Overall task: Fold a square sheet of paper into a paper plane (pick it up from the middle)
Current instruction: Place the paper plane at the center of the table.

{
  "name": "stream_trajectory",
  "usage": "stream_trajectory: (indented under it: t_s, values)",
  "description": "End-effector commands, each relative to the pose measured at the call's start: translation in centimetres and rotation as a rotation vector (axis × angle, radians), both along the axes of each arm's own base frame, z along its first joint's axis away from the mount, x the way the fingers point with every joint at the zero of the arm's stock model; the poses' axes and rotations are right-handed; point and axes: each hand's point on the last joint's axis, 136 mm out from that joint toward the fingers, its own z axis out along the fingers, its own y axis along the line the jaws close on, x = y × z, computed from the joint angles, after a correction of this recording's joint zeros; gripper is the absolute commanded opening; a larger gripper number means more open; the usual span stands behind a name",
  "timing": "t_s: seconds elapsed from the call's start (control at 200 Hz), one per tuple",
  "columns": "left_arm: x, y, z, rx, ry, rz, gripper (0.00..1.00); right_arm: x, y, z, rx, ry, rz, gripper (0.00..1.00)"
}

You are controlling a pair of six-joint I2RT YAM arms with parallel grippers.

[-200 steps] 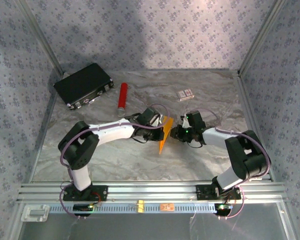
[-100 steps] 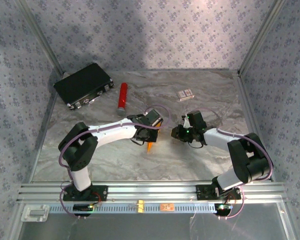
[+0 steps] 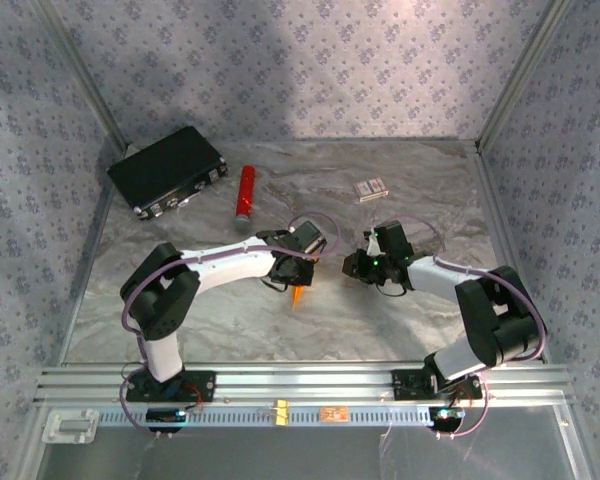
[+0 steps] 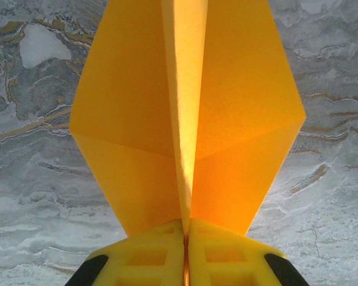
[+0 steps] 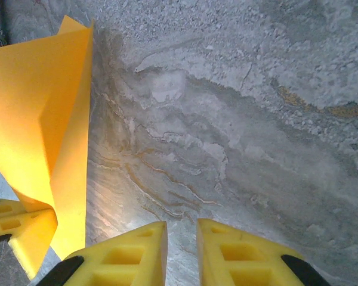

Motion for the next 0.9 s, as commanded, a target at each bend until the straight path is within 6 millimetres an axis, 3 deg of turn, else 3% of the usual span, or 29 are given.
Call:
stream_trajectory:
  t_s: [0.0, 0.894]
  values:
    - [-0.1, 0.2, -0.5, 0.028, 0.019, 0.009, 0.09, 0.0, -0.1, 0.3, -0.010, -0.003, -0.006, 0.21]
    - [-0.3, -0.1, -2.1, 0.041, 0.055, 0.005, 0.14, -0.3, -0.3, -0.4, -0.021, 0.015, -0.005, 0.21]
